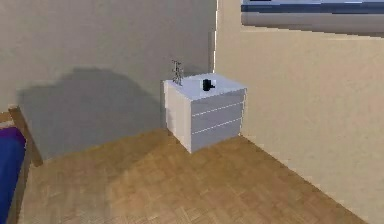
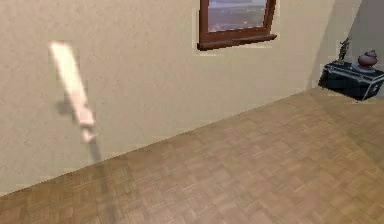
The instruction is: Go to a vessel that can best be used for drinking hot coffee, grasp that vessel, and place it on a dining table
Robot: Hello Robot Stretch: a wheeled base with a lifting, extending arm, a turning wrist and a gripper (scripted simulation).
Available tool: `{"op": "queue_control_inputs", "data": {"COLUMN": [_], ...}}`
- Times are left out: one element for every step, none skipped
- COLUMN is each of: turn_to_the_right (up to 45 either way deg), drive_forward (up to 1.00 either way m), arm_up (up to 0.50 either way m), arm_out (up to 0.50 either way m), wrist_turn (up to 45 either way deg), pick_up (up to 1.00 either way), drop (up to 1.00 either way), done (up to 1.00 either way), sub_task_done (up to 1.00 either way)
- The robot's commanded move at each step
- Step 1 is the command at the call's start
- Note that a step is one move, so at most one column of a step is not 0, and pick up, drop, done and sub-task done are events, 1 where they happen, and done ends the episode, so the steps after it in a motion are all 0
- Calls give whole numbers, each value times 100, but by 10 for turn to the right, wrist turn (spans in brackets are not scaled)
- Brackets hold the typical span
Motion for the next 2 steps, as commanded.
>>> {"op": "queue_control_inputs", "data": {"turn_to_the_right": [0, 0], "drive_forward": [100, 25], "arm_up": [0, 0], "arm_out": [0, 0], "wrist_turn": [0, 0], "pick_up": [0, 0], "drop": [0, 0], "done": [0, 0], "sub_task_done": [0, 0]}}
